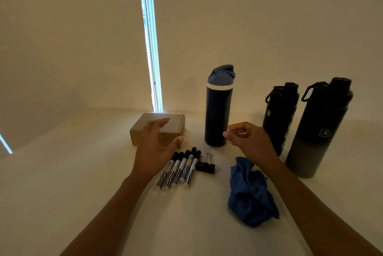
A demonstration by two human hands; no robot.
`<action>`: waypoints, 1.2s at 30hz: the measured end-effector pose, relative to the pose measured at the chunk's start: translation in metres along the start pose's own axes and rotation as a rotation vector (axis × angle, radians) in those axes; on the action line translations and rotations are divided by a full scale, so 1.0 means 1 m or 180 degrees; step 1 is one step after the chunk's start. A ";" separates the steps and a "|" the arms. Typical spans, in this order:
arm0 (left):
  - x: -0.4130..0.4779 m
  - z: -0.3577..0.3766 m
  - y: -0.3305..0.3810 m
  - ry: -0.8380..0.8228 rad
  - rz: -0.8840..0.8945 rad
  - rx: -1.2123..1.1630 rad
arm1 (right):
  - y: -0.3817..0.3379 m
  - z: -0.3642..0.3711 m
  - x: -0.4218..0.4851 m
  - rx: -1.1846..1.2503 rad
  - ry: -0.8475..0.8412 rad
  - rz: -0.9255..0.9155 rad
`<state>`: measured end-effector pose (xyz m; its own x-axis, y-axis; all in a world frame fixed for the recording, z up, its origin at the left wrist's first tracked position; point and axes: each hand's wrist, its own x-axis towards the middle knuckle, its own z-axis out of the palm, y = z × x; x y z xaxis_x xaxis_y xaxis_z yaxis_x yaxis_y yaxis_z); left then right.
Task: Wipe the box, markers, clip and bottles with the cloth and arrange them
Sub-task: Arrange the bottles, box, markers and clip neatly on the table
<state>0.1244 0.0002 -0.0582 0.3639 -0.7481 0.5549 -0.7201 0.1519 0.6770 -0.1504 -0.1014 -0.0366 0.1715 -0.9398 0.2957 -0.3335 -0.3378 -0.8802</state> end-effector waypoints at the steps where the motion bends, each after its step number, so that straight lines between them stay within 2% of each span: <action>1: 0.000 0.005 0.004 -0.0058 0.0067 0.0036 | 0.002 -0.001 0.000 -0.0001 0.0026 0.0018; 11: 0.017 0.010 -0.015 -0.0191 0.0471 0.0543 | 0.028 0.000 0.021 0.0157 -0.0094 0.0142; 24: 0.025 0.004 -0.039 -0.0125 0.0850 0.0932 | 0.034 0.017 0.066 0.0363 -0.0939 0.0085; 28: 0.025 0.004 -0.040 -0.0095 0.0888 0.0941 | 0.032 0.022 0.061 0.0296 -0.0801 0.0080; 33: 0.026 0.004 -0.043 -0.0073 0.0853 0.0938 | 0.022 0.041 0.058 -0.0255 -0.0457 -0.0095; 36: 0.026 0.003 -0.044 -0.0032 0.0811 0.0920 | 0.013 0.047 0.059 -0.0407 -0.0438 -0.0096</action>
<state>0.1634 -0.0276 -0.0753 0.1471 -0.7163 0.6821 -0.9241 0.1464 0.3530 -0.1016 -0.1589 -0.0484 0.3057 -0.9160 0.2600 -0.4397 -0.3780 -0.8148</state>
